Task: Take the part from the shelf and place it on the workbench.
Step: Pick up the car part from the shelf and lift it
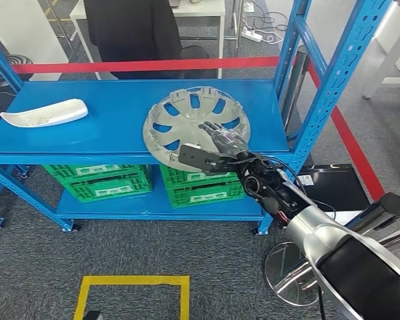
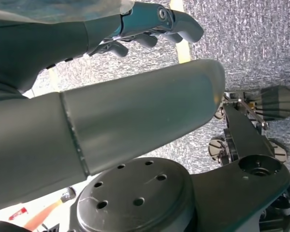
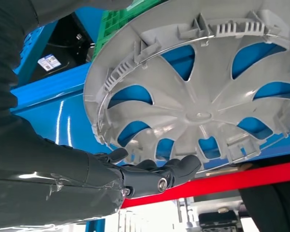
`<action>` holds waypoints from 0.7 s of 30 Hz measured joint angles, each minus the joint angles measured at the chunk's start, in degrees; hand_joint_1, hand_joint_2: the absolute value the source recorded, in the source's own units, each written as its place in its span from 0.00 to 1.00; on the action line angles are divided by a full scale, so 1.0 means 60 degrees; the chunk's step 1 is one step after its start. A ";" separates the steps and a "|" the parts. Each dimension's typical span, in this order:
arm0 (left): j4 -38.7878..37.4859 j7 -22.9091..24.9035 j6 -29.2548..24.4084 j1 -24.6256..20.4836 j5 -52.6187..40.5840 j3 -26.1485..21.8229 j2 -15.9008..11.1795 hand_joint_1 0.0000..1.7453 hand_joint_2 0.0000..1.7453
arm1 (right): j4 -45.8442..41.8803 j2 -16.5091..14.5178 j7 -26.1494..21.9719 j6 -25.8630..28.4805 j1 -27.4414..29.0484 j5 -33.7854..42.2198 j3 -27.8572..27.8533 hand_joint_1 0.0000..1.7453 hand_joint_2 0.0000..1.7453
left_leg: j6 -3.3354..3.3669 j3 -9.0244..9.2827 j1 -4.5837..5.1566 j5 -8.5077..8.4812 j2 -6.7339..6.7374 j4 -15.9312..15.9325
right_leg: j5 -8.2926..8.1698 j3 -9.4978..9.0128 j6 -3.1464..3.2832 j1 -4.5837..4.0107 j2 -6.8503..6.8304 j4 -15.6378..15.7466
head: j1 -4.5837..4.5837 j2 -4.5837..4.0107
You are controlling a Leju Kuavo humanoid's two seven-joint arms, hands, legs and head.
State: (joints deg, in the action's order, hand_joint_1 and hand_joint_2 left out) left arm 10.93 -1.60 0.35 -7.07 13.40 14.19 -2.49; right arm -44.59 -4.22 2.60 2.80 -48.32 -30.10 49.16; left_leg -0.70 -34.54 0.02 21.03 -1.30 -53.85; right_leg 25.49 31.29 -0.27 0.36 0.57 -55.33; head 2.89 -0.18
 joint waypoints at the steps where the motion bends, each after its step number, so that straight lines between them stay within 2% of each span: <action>1: 0.0000 0.0000 0.0000 0.0006 0.0006 0.0002 0.0004 0.00 0.00 | -0.0018 0.0001 0.0004 -0.0003 0.0005 0.0065 0.0007 0.00 1.00 | 0.0000 0.0000 0.0000 0.0000 0.0001 0.0000 | 0.0000 0.0001 0.0000 0.0001 0.0001 0.0000 | 0.0000 0.0000; 4: 0.0000 -0.0001 0.0000 0.0018 0.0025 0.0015 0.0012 0.00 0.00 | -0.0109 0.0015 0.0176 -0.0054 0.0009 0.0223 0.0011 0.00 1.00 | 0.0000 0.0001 0.0000 0.0000 0.0003 -0.0001 | 0.0000 0.0005 0.0000 0.0003 0.0003 0.0001 | 0.0000 0.0000; 11: 0.0000 0.0000 -0.0004 0.0027 0.0147 0.0152 0.0021 0.00 0.00 | -0.0158 0.0119 0.1524 -0.0066 0.0014 -0.0171 0.0023 0.00 1.00 | 0.0000 0.0000 0.0000 0.0000 0.0004 -0.0001 | -0.0002 0.0006 0.0003 0.0006 0.0007 0.0001 | 0.0000 -0.0003; 21: 0.0000 0.0040 -0.0029 0.0012 0.0171 0.0232 0.0021 0.00 0.00 | -0.0002 0.0179 0.1611 -0.0367 0.0064 -0.0039 0.0029 0.00 1.00 | -0.0001 0.0001 0.0000 0.0001 0.0005 -0.0001 | -0.0002 0.0010 0.0004 0.0005 0.0011 0.0002 | 0.0000 0.0001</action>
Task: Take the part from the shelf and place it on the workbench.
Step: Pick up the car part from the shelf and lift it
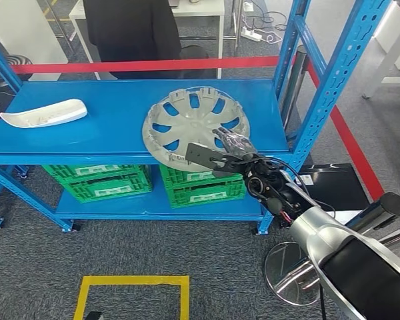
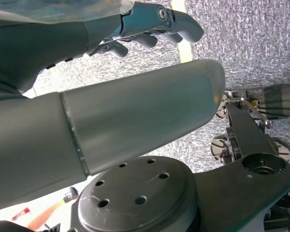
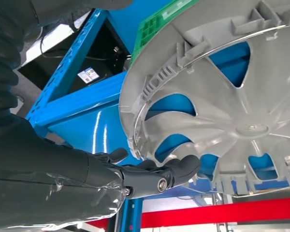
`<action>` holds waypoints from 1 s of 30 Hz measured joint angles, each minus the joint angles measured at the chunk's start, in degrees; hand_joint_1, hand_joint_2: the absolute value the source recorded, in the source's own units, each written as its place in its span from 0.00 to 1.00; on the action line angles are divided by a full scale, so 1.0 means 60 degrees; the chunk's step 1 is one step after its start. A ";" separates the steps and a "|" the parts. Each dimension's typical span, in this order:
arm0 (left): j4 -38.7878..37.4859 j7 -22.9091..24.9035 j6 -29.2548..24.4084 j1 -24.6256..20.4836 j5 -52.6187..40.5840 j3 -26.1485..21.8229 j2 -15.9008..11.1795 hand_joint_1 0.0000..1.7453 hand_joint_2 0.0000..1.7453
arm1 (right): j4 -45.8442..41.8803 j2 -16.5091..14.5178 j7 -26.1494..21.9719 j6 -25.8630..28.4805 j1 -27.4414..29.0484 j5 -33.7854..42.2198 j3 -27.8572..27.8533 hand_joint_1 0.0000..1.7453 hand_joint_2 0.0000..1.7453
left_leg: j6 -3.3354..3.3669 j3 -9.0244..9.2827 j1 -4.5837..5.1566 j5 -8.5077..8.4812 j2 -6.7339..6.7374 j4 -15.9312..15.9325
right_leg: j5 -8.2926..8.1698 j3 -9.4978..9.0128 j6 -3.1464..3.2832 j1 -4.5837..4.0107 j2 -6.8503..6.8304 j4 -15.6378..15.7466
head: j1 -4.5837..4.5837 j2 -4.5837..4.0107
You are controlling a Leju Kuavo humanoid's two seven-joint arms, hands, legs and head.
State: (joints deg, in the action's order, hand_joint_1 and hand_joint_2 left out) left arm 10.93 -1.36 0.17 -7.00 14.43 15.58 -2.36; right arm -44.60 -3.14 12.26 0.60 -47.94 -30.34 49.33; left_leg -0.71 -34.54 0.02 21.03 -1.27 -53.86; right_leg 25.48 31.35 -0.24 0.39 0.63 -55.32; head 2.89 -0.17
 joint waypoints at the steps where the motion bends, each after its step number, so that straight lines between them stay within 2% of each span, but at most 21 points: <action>1: 0.0000 0.0000 0.0000 -0.0001 0.0000 0.0003 0.0000 0.00 0.00 | 0.0013 0.0003 0.0000 -0.0001 0.0001 0.0000 0.0000 0.00 1.00 | 0.0000 0.0000 0.0000 0.0000 0.0000 0.0000 | 0.0000 0.0000 0.0000 0.0000 0.0000 0.0000 | 0.0000 -0.0001; 30: 0.0000 0.0076 0.0028 0.0002 0.0164 0.0227 0.0123 0.00 0.00 | 0.0538 0.0278 -0.0006 -0.0287 -0.0005 0.0170 0.0004 0.00 1.00 | -0.0001 0.0000 0.0000 0.0001 0.0000 0.0000 | 0.0000 -0.0001 0.0000 0.0001 0.0000 0.0000 | -0.0004 -0.0001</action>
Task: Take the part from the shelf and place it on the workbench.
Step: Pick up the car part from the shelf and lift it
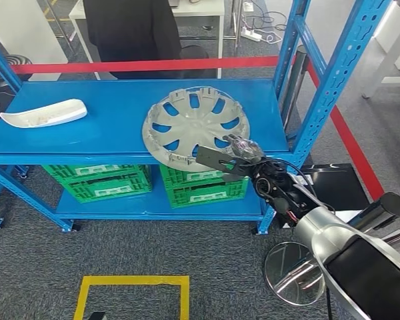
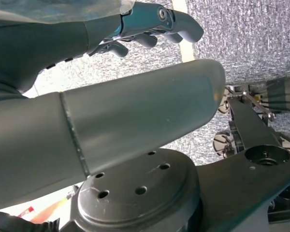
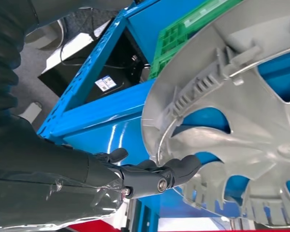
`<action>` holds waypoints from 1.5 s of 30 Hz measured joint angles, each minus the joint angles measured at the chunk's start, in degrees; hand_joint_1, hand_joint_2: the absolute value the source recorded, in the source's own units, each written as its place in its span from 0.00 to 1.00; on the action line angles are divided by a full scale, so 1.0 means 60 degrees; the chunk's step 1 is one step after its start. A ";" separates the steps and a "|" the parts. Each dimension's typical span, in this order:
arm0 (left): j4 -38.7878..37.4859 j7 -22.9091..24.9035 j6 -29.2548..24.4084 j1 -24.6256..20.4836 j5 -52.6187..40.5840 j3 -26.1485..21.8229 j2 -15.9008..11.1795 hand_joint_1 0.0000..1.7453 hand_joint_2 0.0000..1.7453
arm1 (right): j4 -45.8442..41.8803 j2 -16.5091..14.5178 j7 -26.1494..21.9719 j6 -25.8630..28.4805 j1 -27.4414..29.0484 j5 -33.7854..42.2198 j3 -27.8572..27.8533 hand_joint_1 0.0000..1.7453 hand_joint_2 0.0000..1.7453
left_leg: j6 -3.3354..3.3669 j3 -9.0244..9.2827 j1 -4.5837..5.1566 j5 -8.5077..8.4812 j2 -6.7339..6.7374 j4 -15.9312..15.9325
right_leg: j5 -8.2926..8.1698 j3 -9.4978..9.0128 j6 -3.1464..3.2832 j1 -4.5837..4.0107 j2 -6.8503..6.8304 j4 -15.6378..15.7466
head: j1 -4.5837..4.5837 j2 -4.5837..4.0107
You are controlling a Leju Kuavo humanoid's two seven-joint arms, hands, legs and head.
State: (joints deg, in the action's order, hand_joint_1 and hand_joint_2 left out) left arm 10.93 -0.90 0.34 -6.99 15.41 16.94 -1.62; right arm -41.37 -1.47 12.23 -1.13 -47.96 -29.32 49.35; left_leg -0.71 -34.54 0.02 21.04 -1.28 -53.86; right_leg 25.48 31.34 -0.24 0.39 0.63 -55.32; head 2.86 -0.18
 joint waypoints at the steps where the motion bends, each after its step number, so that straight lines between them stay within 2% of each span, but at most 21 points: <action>1: 0.0000 0.0009 -0.0001 0.0002 0.0006 0.0001 0.0010 0.00 0.00 | 0.0025 0.0015 -0.0008 -0.0006 0.0000 0.0000 0.0000 0.00 1.00 | 0.0000 0.0000 0.0000 0.0000 0.0000 0.0000 | 0.0000 0.0000 0.0000 0.0000 0.0000 0.0000 | 0.0000 -0.0001; 22: 0.0000 0.0052 0.0042 0.0083 0.0007 0.0208 0.0205 0.00 0.00 | 0.0372 0.0219 -0.0111 -0.0061 -0.0014 -0.0224 0.0056 0.00 1.00 | 0.0000 0.0000 0.0000 0.0000 0.0000 0.0000 | 0.0000 -0.0001 0.0000 0.0000 0.0000 0.0000 | 0.0000 -0.0001; 45: 0.0000 -0.0061 -0.0001 0.0266 -0.0013 0.0407 0.0268 0.00 0.00 | 0.0196 0.0785 -0.0229 0.0370 -0.0177 -0.0274 0.0001 0.00 1.00 | 0.0000 0.0001 0.0000 0.0000 0.0000 -0.0001 | 0.0000 -0.0002 0.0000 0.0001 0.0000 0.0001 | 0.0000 -0.0001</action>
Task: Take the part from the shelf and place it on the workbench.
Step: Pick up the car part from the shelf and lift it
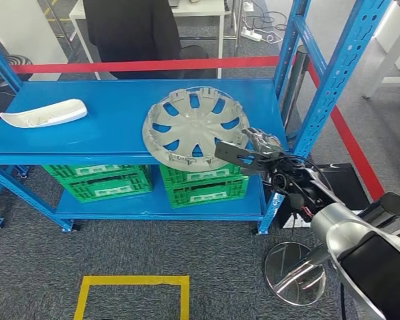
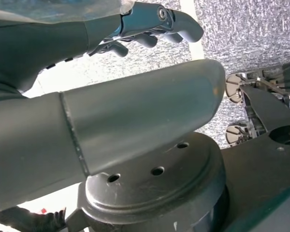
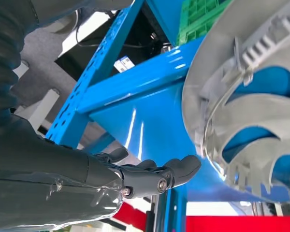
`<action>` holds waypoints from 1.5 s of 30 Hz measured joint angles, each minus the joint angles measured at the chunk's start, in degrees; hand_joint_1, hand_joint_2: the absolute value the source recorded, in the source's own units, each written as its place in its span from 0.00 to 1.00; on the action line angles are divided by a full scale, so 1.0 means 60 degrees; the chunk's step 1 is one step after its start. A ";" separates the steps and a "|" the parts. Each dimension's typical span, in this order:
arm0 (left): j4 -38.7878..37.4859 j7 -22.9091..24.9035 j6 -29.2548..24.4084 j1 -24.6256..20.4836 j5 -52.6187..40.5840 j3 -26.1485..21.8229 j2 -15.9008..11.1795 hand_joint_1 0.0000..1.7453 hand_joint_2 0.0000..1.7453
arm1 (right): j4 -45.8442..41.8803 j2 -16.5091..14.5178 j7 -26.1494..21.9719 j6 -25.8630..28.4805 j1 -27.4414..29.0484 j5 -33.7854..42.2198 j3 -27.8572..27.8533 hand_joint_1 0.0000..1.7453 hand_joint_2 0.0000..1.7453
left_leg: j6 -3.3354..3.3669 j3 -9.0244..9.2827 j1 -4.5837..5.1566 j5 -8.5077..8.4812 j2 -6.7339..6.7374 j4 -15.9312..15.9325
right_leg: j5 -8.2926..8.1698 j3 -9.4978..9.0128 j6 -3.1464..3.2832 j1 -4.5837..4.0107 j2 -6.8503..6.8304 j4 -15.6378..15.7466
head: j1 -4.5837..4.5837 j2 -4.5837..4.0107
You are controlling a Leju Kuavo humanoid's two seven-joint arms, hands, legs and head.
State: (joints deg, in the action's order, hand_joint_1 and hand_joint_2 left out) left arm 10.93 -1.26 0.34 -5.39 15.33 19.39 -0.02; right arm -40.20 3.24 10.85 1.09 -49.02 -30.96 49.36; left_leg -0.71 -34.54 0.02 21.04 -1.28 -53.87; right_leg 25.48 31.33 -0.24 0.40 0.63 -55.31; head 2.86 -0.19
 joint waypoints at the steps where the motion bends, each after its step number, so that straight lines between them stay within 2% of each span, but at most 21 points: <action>1: 0.0000 -0.0009 -0.0012 0.0001 0.0005 0.0005 -0.0005 0.00 0.00 | -0.0020 0.0025 -0.0009 0.0000 -0.0002 -0.0002 -0.0006 0.00 1.00 | 0.0000 0.0000 0.0000 0.0000 0.0000 0.0000 | 0.0000 0.0000 0.0000 0.0000 0.0000 0.0000 | 0.0000 -0.0001; 15: 0.0000 -0.0052 -0.0156 -0.0021 0.0060 0.0069 -0.0097 0.00 0.00 | -0.0112 0.0471 0.0197 0.0584 0.0005 -0.0087 -0.0265 0.00 1.00 | 0.0000 0.0002 0.0000 0.0000 0.0000 -0.0003 | 0.0000 -0.0001 0.0000 0.0001 0.0000 0.0000 | 0.0000 0.0000; 22: 0.0000 -0.0052 -0.0159 -0.0042 0.0060 0.0071 -0.0114 0.00 0.00 | -0.0128 0.0523 0.0222 0.0637 0.0016 -0.0066 -0.0333 0.00 1.00 | 0.0000 0.0003 0.0000 0.0000 0.0000 -0.0003 | 0.0000 0.0000 0.0000 0.0001 0.0001 0.0000 | 0.0000 0.0002; 28: 0.0000 -0.0059 -0.0216 -0.0083 0.0106 0.0106 -0.0303 0.00 0.00 | -0.0504 0.0752 0.0711 0.1010 0.0071 0.0128 -0.0822 0.00 1.00 | 0.0000 0.0003 0.0000 0.0000 0.0000 -0.0003 | -0.0001 -0.0003 0.0000 -0.0002 0.0003 0.0000 | 0.0000 0.0002; 33: 0.0000 -0.0063 -0.0230 -0.0150 0.0133 0.0226 -0.0422 0.00 0.00 | -0.0509 0.0706 0.0610 0.0967 0.0068 -0.0079 -0.0861 0.00 1.00 | 0.0000 0.0001 0.0000 0.0000 -0.0001 -0.0001 | -0.0001 -0.0009 0.0000 -0.0003 0.0001 0.0000 | 0.0000 0.0002; 45: 0.0000 -0.0069 -0.0230 -0.0348 0.0209 0.0313 -0.0464 0.00 0.00 | 0.0035 0.0175 -0.0026 0.1290 -0.0063 -0.0096 -0.0818 0.00 1.00 | 0.0000 0.0002 0.0000 -0.0001 -0.0003 -0.0001 | 0.0000 -0.0011 0.0000 -0.0005 -0.0006 0.0000 | 0.0000 0.0001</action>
State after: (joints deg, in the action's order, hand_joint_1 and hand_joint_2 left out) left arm 10.93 -1.68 -1.04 -7.48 16.58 21.27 -2.80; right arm -39.99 4.28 10.69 8.83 -49.40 -31.53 44.45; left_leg -0.71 -34.53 0.02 21.03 -1.30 -53.87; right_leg 25.47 31.26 -0.24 0.37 0.59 -55.31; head 2.86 -0.18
